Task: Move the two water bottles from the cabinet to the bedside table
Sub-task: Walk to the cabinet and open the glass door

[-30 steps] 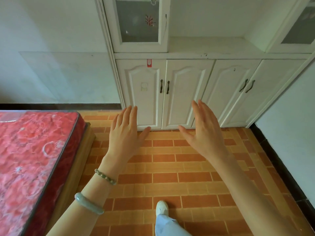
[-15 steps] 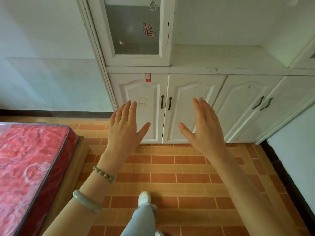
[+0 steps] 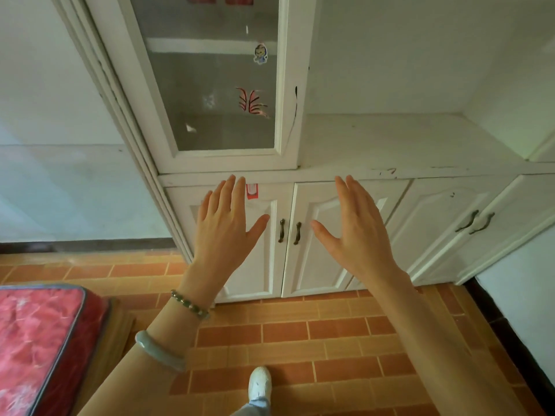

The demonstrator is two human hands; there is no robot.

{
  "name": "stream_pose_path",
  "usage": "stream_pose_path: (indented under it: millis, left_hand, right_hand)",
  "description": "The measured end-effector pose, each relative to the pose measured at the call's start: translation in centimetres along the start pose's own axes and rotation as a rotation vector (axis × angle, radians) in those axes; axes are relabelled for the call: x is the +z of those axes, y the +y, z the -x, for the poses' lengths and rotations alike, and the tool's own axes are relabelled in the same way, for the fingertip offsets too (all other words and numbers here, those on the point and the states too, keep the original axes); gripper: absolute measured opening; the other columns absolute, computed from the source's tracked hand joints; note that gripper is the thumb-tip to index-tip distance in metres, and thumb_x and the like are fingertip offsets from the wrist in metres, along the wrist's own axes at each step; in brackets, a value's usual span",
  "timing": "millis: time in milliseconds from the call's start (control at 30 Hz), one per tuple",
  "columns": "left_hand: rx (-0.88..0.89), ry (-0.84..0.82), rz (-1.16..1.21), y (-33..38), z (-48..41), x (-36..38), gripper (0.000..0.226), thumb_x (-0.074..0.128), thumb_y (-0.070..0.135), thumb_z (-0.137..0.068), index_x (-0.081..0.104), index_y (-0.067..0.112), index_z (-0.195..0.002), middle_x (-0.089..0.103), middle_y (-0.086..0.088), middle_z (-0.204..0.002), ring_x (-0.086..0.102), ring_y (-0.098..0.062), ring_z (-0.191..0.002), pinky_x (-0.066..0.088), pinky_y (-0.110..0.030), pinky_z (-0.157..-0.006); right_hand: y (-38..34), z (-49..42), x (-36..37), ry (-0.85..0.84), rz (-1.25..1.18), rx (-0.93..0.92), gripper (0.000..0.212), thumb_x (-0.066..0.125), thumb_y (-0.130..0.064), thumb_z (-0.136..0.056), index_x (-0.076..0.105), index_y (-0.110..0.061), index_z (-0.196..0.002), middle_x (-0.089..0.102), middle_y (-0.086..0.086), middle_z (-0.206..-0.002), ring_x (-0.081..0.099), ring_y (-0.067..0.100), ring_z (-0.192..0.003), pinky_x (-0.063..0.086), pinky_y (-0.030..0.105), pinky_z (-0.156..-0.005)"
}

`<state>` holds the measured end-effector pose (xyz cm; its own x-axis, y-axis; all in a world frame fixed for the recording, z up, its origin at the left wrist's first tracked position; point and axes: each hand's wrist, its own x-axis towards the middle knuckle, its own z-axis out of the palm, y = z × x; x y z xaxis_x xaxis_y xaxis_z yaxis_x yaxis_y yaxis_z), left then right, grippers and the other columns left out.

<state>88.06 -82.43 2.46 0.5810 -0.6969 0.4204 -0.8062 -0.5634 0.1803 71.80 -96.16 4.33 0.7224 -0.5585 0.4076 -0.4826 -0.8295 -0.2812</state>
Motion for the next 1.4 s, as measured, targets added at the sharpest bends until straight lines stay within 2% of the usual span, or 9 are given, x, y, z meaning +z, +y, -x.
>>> stream_pose_path:
  millis: [167,367,567,700,800,967,1133,1267,1400]
  left_hand:
    - [0.033,0.008,0.007,-1.2,-5.5,1.6,0.073,0.041,0.056,-0.088,0.030,0.006,-0.140,0.037,-0.016,-0.145,0.033,-0.034,-0.134,0.017,-0.043,-0.110]
    - [0.049,-0.002,0.009,-2.0,-9.1,3.4,0.073,0.038,0.058,-0.087,0.032,0.007,-0.139,0.039,-0.016,-0.144,0.035,-0.034,-0.133,0.016,-0.043,-0.109]
    - [0.036,0.027,-0.005,-2.2,-12.0,3.8,0.072,0.039,0.055,-0.085,0.037,0.004,-0.135,0.044,-0.017,-0.141,0.040,-0.035,-0.130,0.024,-0.047,-0.108]
    - [0.046,0.080,-0.029,-1.9,-14.5,3.2,0.071,0.042,0.055,-0.087,0.037,0.004,-0.136,0.043,-0.018,-0.141,0.040,-0.035,-0.130,0.018,-0.045,-0.107]
    - [0.074,0.145,-0.035,-1.2,-17.0,1.8,0.071,0.043,0.054,-0.086,0.038,0.003,-0.134,0.045,-0.018,-0.139,0.042,-0.036,-0.128,0.024,-0.047,-0.107]
    - [0.108,0.305,-0.049,0.1,-21.5,-2.1,0.071,0.039,0.056,-0.085,0.038,0.005,-0.135,0.044,-0.017,-0.141,0.040,-0.035,-0.130,0.024,-0.048,-0.108]
    - [0.151,0.425,-0.112,0.8,-26.1,-6.8,0.072,0.031,0.058,-0.088,0.034,0.005,-0.137,0.039,-0.017,-0.144,0.035,-0.034,-0.133,0.021,-0.047,-0.110]
    - [0.189,0.544,-0.163,0.7,-29.1,-10.2,0.070,0.035,0.055,-0.088,0.036,0.004,-0.137,0.039,-0.016,-0.144,0.037,-0.033,-0.132,0.025,-0.047,-0.110]
    - [0.167,0.653,-0.208,1.4,-32.3,-13.6,0.069,0.037,0.052,-0.089,0.035,0.003,-0.137,0.041,-0.017,-0.143,0.038,-0.033,-0.131,0.027,-0.047,-0.110]
  right_hand:
    - [0.1,-4.9,2.2,0.018,-0.008,0.027,0.077,0.044,-0.056,-0.083,0.020,-0.013,-0.142,0.024,0.015,-0.151,0.022,0.030,-0.138,0.025,0.043,-0.111]
    - [1.1,-8.4,4.2,0.019,-0.007,0.039,0.077,0.044,-0.058,-0.083,0.021,-0.013,-0.142,0.025,0.016,-0.150,0.025,0.031,-0.137,0.025,0.043,-0.109]
    - [2.0,-11.8,4.9,0.028,0.007,0.012,0.076,0.050,-0.054,-0.084,0.021,-0.013,-0.142,0.026,0.016,-0.150,0.025,0.032,-0.137,0.024,0.041,-0.108]
    - [2.2,-14.5,3.8,0.073,0.005,-0.016,0.076,0.051,-0.051,-0.084,0.022,-0.012,-0.142,0.025,0.016,-0.150,0.024,0.031,-0.137,0.024,0.041,-0.109]
    - [2.2,-17.0,2.1,0.150,0.005,-0.051,0.075,0.050,-0.051,-0.084,0.024,-0.009,-0.141,0.027,0.018,-0.149,0.026,0.032,-0.136,0.025,0.041,-0.109]
    - [1.7,-21.5,-1.9,0.293,0.020,-0.111,0.076,0.037,-0.057,-0.083,0.023,-0.010,-0.141,0.028,0.018,-0.149,0.026,0.031,-0.136,0.023,0.040,-0.109]
    - [1.0,-26.1,-6.3,0.421,0.030,-0.166,0.077,0.050,-0.054,-0.083,0.023,-0.012,-0.142,0.027,0.015,-0.149,0.025,0.031,-0.137,0.024,0.041,-0.108]
    - [0.8,-29.3,-10.2,0.525,0.067,-0.191,0.076,0.047,-0.053,-0.083,0.023,-0.011,-0.141,0.030,0.017,-0.148,0.029,0.031,-0.135,0.022,0.038,-0.107]
    - [0.2,-31.9,-13.6,0.633,0.079,-0.239,0.074,0.038,-0.056,-0.085,0.022,-0.010,-0.141,0.031,0.019,-0.146,0.029,0.032,-0.135,0.029,0.044,-0.109]
